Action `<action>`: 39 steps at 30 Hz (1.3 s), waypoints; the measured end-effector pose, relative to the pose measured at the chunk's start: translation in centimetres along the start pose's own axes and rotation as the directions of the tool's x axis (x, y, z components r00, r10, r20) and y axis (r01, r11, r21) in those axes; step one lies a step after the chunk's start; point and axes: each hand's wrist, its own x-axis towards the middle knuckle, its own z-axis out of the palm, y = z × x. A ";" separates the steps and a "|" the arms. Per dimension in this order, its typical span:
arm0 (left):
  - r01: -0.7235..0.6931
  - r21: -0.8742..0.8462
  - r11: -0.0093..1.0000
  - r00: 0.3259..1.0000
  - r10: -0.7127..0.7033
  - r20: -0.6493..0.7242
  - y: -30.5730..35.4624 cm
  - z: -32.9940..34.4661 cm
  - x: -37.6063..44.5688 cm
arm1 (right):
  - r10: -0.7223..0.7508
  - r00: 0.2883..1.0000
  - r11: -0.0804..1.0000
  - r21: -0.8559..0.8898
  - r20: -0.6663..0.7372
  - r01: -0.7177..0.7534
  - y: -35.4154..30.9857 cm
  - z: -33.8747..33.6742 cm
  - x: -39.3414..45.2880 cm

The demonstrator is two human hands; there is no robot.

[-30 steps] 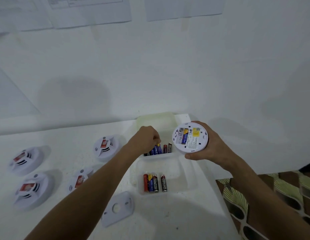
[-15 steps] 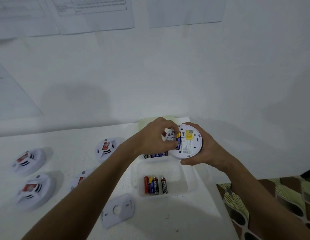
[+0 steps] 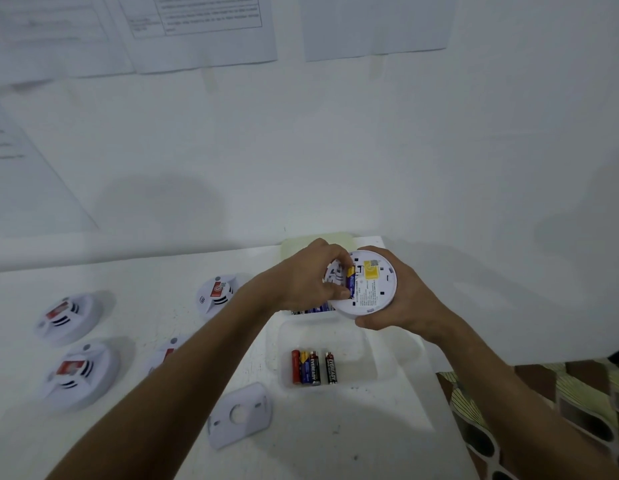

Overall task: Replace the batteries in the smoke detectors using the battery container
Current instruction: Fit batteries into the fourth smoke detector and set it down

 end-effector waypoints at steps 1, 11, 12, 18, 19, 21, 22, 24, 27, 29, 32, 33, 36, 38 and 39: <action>0.008 0.014 1.000 1.000 -0.008 0.006 0.0 0.1 0.1 | -0.002 1.000 1.000 -0.012 -0.005 0.002 0.1 0.1 0.0; -0.019 -0.043 0.999 0.991 0.013 -0.135 0.1 1.3 0.7 | 0.028 0.998 0.998 -0.047 -0.061 -0.031 0.3 -0.1 -0.1; -0.055 -0.034 0.998 0.979 0.048 -0.199 0.2 1.5 0.7 | 0.029 0.997 0.998 -0.047 -0.069 -0.033 0.3 -0.2 -0.1; -0.082 -0.305 0.949 0.936 -0.032 -0.352 -0.2 1.8 1.3 | 0.033 0.995 0.999 -0.034 -0.090 -0.036 0.3 -1.0 -0.5; -0.074 -0.399 0.914 0.919 -0.094 -0.383 -0.5 1.7 1.6 | 0.046 0.994 0.998 -0.034 -0.099 -0.050 0.5 -1.2 -0.7; -0.052 -0.470 0.881 0.879 -0.184 -0.441 -1.5 1.6 2.3 | 0.073 0.991 0.996 -0.033 -0.112 -0.078 0.9 -1.8 -1.2; -0.025 -0.463 0.886 0.868 -0.210 -0.449 -2.2 1.7 2.6 | 0.086 0.990 0.995 -0.030 -0.116 -0.090 1.1 -2.1 -1.5; 0.051 -0.407 0.912 0.872 -0.239 -0.427 -3.4 2.2 3.2 | 0.102 0.988 0.994 -0.022 -0.118 -0.105 1.4 -2.4 -2.1; 0.173 -0.231 0.958 0.901 -0.248 -0.355 -5.1 3.5 3.9 | 0.120 0.986 0.992 -0.019 -0.113 -0.123 1.6 -2.5 -2.6; 0.239 -0.138 0.961 0.908 -0.272 -0.319 -5.7 4.3 4.3 | 0.119 0.987 0.992 -0.023 -0.107 -0.122 1.7 -2.5 -2.7; 0.300 -0.074 0.951 0.910 -0.309 -0.276 -6.2 4.9 5.0 | 0.117 0.988 0.992 -0.032 -0.097 -0.120 1.9 -2.4 -3.0; 0.307 -0.043 0.951 0.915 -0.308 -0.260 -6.3 5.0 5.2 | 0.116 0.989 0.992 -0.034 -0.096 -0.120 2.0 -2.4 -3.1; 0.302 0.020 0.953 0.928 -0.289 -0.237 -6.5 5.5 5.3 | 0.118 0.988 0.992 -0.025 -0.100 -0.121 2.0 -2.3 -3.5; 0.299 0.075 0.951 0.930 -0.272 -0.247 -6.4 5.7 5.2 | 0.119 0.988 0.992 -0.019 -0.103 -0.121 1.9 -2.2 -3.9; 0.298 0.100 0.949 0.931 -0.266 -0.250 -6.3 5.7 5.0 | 0.122 0.987 0.992 -0.020 -0.104 -0.124 1.9 -2.2 -4.1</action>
